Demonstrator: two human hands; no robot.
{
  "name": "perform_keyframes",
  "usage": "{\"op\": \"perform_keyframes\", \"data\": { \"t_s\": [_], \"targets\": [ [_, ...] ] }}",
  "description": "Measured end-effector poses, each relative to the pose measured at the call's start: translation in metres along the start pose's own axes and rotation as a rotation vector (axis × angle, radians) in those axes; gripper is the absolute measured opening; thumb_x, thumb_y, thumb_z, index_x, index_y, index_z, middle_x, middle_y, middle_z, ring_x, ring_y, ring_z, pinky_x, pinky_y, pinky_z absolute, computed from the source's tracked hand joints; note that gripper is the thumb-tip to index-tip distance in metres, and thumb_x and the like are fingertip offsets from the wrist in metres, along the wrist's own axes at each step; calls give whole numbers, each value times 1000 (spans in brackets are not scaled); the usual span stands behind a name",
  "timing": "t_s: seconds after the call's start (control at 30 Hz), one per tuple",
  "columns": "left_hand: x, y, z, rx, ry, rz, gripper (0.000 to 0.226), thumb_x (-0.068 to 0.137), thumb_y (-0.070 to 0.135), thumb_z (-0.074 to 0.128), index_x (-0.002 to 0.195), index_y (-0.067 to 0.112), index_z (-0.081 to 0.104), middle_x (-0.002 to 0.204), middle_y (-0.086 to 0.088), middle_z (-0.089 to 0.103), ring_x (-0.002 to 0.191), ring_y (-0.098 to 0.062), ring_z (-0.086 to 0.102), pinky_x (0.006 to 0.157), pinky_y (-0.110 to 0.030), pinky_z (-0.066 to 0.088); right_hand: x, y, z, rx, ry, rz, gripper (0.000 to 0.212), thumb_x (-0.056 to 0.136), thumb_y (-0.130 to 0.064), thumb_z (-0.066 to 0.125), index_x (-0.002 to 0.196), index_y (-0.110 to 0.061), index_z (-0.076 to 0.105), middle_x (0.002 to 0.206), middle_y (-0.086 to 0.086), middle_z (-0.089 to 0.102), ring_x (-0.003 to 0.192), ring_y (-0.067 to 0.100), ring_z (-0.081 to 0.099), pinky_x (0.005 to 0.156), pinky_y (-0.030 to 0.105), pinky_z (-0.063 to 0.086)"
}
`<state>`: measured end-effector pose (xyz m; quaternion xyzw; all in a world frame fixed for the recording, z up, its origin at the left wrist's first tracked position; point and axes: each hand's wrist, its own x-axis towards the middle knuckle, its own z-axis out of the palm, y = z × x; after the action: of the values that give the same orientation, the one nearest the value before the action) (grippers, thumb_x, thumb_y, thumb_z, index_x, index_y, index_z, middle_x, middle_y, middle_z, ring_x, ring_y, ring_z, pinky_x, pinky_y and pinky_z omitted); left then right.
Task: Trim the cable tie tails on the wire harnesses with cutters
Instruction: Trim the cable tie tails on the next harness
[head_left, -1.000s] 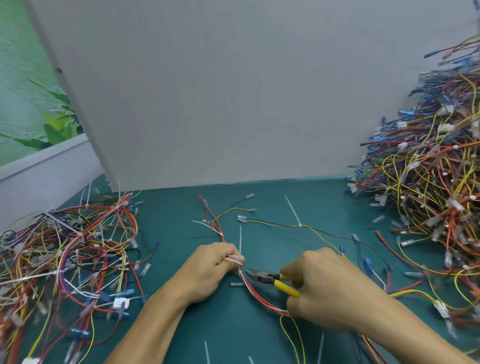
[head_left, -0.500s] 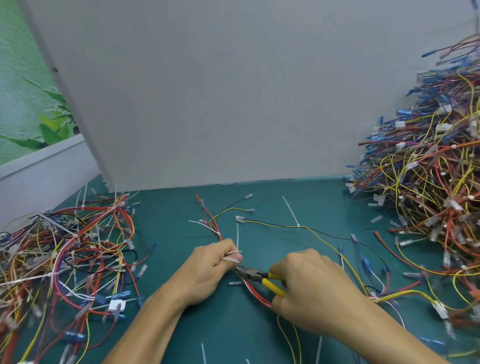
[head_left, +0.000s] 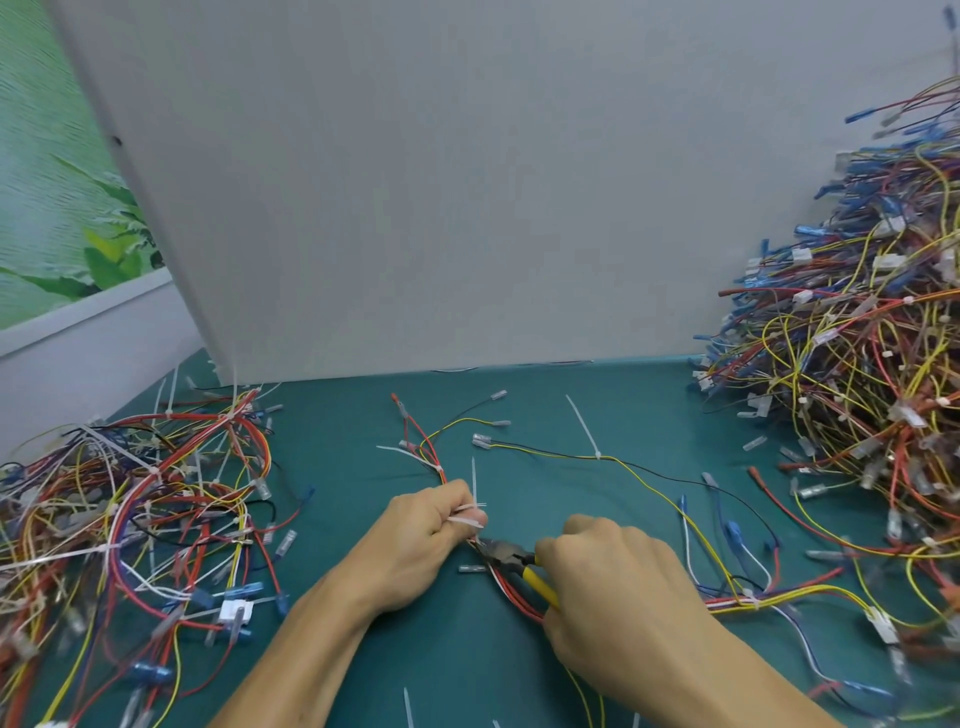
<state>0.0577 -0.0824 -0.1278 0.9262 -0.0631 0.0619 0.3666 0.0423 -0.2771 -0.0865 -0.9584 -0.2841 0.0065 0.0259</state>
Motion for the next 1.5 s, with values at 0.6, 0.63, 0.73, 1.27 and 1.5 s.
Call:
{"op": "perform_keyframes", "data": {
  "t_s": [0.6, 0.63, 0.73, 1.27, 1.5],
  "targets": [
    [0, -1, 0, -6, 7, 11, 33, 97, 26, 51, 67, 22, 39, 58, 19, 46, 60, -2, 39, 58, -15, 32, 3, 1, 10, -28, 10, -46, 16, 86, -18, 50, 81, -21, 35, 92, 10, 43, 79, 34, 34, 48, 28, 16],
    [1, -3, 0, -27, 9, 11, 32, 98, 26, 50, 68, 20, 39, 59, 17, 43, 60, -3, 37, 59, -17, 32, 3, 0, 9, -14, 9, -46, 11, 86, -19, 50, 84, -21, 39, 96, 10, 48, 78, 33, 34, 49, 31, 20],
    [2, -9, -1, -148, 56, -9, 34, 98, 33, 47, 71, 15, 39, 63, 13, 38, 62, -7, 34, 64, -28, 32, 6, 10, 3, 85, 48, 23, 8, 83, -26, 49, 82, -19, 46, 83, 5, 49, 77, 34, 40, 54, 34, 28],
    [17, -17, -5, -803, 635, -304, 26, 88, -2, 30, 86, 15, 50, 45, 12, 27, 39, -7, 22, 36, -21, 25, 7, 1, 19, 480, 25, 65, 39, 80, -56, 62, 99, -29, 42, 96, -4, 57, 95, 25, 53, 76, 35, 45],
    [15, -20, -12, -853, 705, -486, 42, 96, 35, 51, 65, 24, 26, 42, 9, 21, 35, -9, 18, 35, -20, 20, 6, 6, 20, 464, -9, 38, 20, 82, -38, 58, 97, -30, 47, 93, -2, 57, 94, 26, 54, 76, 35, 48]
  ]
}}
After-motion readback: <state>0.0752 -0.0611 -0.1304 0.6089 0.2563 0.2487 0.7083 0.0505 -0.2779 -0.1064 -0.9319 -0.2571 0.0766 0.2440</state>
